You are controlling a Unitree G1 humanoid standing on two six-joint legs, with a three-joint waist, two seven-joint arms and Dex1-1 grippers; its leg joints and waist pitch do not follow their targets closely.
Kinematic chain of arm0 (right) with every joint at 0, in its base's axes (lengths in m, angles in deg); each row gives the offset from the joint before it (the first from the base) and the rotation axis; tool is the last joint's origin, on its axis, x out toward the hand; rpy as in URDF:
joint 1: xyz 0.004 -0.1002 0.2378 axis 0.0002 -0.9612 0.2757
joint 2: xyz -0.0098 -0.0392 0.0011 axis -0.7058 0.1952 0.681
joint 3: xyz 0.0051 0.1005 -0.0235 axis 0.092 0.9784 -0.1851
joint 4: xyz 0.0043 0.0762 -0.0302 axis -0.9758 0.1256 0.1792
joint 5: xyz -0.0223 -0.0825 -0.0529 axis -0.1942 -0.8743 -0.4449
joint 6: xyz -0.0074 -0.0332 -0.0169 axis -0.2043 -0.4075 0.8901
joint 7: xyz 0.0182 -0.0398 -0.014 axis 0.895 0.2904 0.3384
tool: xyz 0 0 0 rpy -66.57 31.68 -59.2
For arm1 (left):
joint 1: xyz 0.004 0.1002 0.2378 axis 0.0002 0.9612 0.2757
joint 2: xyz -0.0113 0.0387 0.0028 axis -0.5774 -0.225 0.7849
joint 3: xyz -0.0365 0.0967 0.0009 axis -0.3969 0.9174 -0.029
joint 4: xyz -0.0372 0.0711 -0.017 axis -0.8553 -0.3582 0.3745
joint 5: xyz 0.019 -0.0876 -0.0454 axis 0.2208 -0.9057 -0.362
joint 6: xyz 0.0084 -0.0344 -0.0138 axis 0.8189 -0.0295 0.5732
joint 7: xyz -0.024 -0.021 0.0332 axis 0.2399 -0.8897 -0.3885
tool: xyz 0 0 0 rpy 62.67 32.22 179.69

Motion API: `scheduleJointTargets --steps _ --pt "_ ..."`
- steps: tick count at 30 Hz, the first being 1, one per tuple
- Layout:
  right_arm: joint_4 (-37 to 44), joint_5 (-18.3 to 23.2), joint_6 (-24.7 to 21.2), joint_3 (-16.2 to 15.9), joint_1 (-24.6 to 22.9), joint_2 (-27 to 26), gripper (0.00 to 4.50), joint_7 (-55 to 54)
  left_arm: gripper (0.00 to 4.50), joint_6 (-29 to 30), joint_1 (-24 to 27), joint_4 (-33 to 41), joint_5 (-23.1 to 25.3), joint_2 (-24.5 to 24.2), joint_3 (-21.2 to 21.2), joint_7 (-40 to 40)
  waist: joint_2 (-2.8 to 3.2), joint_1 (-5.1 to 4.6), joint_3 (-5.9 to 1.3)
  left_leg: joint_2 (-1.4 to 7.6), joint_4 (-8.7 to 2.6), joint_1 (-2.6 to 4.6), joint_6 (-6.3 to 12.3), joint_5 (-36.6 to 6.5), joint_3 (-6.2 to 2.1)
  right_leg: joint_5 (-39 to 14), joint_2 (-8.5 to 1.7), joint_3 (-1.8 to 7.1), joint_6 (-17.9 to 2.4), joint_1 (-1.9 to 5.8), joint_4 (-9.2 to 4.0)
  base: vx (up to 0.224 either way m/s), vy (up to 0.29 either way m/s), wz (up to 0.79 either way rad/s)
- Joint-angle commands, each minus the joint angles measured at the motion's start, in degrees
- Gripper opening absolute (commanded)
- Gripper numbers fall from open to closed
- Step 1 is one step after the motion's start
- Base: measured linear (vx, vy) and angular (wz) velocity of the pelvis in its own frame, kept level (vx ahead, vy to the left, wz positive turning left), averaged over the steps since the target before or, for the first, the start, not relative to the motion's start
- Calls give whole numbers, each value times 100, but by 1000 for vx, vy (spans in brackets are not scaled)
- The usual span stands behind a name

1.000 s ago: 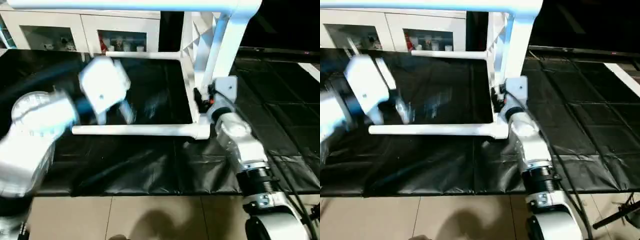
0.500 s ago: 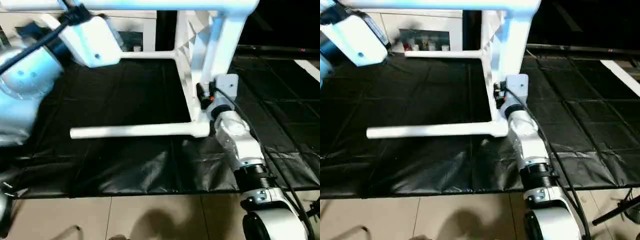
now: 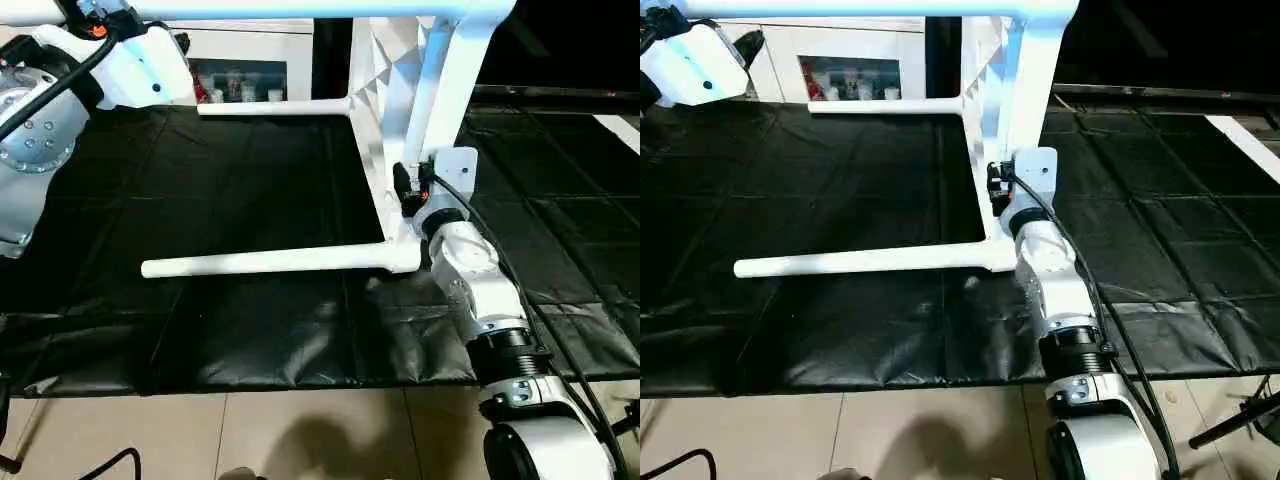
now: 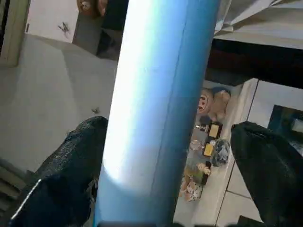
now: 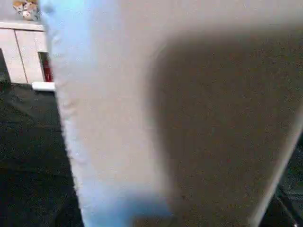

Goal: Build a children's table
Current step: Flip table

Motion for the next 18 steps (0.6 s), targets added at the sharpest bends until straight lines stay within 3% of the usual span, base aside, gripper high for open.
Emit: scheduleJointTargets --steps 1,17,18 --pt "-103 -22 -12 0 49 -10 191 20 411 -17 -88 -80 85 7 -40 -86 177 27 -413 224 -404 127 -515 -1239 -113 -254 -428 260 -1055 265 -358 0 0 0" --pt "-156 -86 -18 -15 85 -14 191 80 282 -202 189 55 227 12 -132 -320 138 33 -403 237 -415 120 -467 -1200 -112 -331 -439 265 -1030 254 -360 0 0 0" --pt "-155 -88 -19 -17 84 -15 191 82 257 -197 212 82 233 13 -144 -333 131 36 -403 241 -418 116 -464 -1186 -115 -327 -445 264 -1034 259 -355 0 0 0"
